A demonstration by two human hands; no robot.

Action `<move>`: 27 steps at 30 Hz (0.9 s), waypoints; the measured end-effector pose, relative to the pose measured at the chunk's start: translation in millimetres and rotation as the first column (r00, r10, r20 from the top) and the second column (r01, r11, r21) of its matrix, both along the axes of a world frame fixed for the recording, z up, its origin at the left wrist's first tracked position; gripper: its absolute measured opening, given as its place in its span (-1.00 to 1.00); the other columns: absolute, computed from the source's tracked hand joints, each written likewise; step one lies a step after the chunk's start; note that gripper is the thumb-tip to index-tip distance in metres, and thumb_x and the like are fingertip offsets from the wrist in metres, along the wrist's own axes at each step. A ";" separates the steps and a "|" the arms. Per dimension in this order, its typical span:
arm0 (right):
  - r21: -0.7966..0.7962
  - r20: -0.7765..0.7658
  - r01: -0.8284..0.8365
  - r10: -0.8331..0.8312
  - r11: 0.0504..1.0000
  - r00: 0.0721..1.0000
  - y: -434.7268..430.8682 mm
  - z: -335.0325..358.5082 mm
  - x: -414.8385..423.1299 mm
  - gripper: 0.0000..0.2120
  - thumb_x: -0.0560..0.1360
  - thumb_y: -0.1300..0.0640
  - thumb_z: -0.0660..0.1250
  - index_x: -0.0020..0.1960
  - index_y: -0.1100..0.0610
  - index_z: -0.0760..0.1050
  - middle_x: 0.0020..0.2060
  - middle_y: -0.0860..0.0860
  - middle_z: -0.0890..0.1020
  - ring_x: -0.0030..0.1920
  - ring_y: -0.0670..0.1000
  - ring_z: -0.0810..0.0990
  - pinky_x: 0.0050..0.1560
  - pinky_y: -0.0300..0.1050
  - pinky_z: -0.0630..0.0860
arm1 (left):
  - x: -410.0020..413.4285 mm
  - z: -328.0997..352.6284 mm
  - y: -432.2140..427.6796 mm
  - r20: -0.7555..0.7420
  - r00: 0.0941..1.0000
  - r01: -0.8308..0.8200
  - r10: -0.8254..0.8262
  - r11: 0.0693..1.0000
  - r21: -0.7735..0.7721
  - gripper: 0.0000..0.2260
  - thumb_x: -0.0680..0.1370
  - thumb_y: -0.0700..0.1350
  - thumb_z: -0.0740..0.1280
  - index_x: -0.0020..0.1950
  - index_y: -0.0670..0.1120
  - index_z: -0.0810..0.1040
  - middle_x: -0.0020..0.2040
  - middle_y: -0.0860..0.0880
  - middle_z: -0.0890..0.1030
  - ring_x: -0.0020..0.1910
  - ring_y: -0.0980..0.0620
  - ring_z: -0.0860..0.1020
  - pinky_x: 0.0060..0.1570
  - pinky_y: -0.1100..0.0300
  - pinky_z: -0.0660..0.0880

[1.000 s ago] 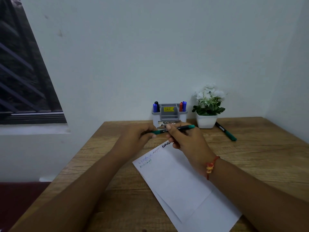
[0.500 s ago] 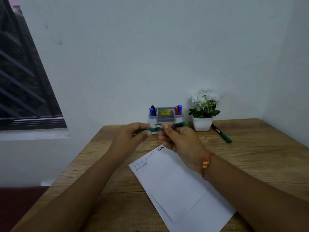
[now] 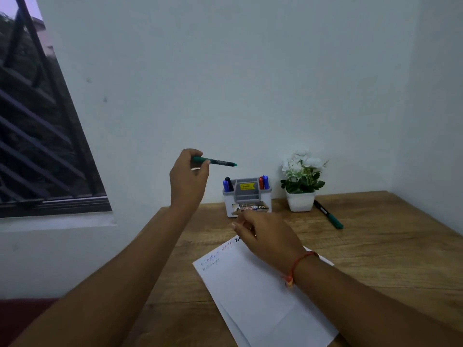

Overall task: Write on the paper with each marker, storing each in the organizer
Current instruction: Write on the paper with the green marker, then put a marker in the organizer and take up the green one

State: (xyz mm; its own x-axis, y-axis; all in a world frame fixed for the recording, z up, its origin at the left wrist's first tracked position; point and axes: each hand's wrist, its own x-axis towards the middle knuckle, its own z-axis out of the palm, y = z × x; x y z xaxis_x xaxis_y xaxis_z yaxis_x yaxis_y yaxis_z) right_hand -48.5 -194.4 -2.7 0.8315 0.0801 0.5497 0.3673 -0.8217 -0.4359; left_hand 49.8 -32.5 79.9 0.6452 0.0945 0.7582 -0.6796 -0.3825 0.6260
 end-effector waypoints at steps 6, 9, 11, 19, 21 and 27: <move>-0.110 0.030 0.034 -0.031 0.993 0.999 0.1 0.2 1.4 -0.65 0.64 -0.19 0.17 0.16 0.02 0.57 -0.06 -0.05 0.71 -0.09 -0.06 0.64 -0.18 -0.14 0.50 | 39.9 -4.6 -15.5 0.011 0.998 -0.055 0.054 0.979 0.196 -0.81 0.57 -0.23 0.34 0.18 -0.13 0.50 0.01 -0.05 0.62 -0.04 0.09 0.58 -0.06 0.42 0.45; -0.134 0.043 0.036 -0.030 0.990 0.999 -0.1 0.2 2.9 -0.64 0.64 -0.19 0.16 0.19 0.02 0.56 -0.04 -0.05 0.70 -0.07 -0.05 0.64 -0.21 -0.17 0.43 | 51.0 -13.3 -19.9 -0.002 0.998 -0.067 0.070 0.963 0.262 -0.78 0.59 -0.21 0.31 0.24 -0.15 0.51 0.08 -0.09 0.62 0.00 0.06 0.56 0.04 0.27 0.47; -0.148 0.041 0.028 -0.022 0.989 0.999 0.7 0.2 3.6 -0.64 0.64 -0.19 0.16 0.19 0.03 0.56 -0.03 -0.04 0.70 -0.06 -0.03 0.64 -0.20 -0.17 0.40 | 55.4 -18.4 -22.5 -0.022 0.997 -0.066 0.077 0.950 0.304 -0.79 0.61 -0.20 0.28 0.24 -0.16 0.52 0.08 -0.11 0.63 -0.01 0.04 0.55 0.03 0.24 0.46; -0.157 0.058 0.024 -0.015 0.987 0.998 -2.0 -1.4 5.4 -0.65 0.64 -0.17 0.18 0.15 0.06 0.57 -0.04 -0.03 0.70 -0.07 -0.02 0.64 -0.23 -0.16 0.34 | 60.1 -42.8 -23.3 -0.107 0.991 -0.013 0.076 0.870 0.492 -0.74 0.67 -0.23 0.13 0.20 -0.23 0.58 0.11 -0.20 0.65 0.06 -0.11 0.58 0.08 0.14 0.43; -0.166 0.059 0.033 -0.024 0.986 0.998 -2.6 -1.2 6.0 -0.63 0.64 -0.19 0.17 0.19 0.05 0.57 -0.04 -0.04 0.71 -0.07 -0.03 0.64 -0.22 -0.16 0.40 | 56.5 -45.6 -19.6 -0.147 0.985 -0.007 0.087 0.880 0.476 -0.71 0.67 -0.23 0.11 0.31 -0.21 0.52 0.20 -0.19 0.62 0.14 -0.11 0.58 0.18 0.10 0.44; -0.082 0.055 0.138 -0.134 0.987 0.989 -7.9 6.4 4.2 -0.65 0.63 -0.18 0.19 0.06 0.06 0.59 -0.10 -0.03 0.67 -0.12 -0.03 0.61 -0.21 -0.12 0.50 | 13.1 -55.6 -5.9 -0.084 0.994 -0.037 0.074 0.924 0.381 -0.77 0.64 -0.16 0.22 0.28 -0.12 0.51 0.15 -0.04 0.61 0.09 0.07 0.54 0.10 0.19 0.47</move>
State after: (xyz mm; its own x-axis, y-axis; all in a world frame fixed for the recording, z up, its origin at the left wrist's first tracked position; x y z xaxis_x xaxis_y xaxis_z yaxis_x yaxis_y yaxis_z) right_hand -44.4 -202.3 3.7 0.8102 0.0167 0.5859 0.2688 -0.8989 -0.3460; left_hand 62.9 -38.4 24.3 0.7178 -0.1499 0.6799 -0.5951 -0.6388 0.4875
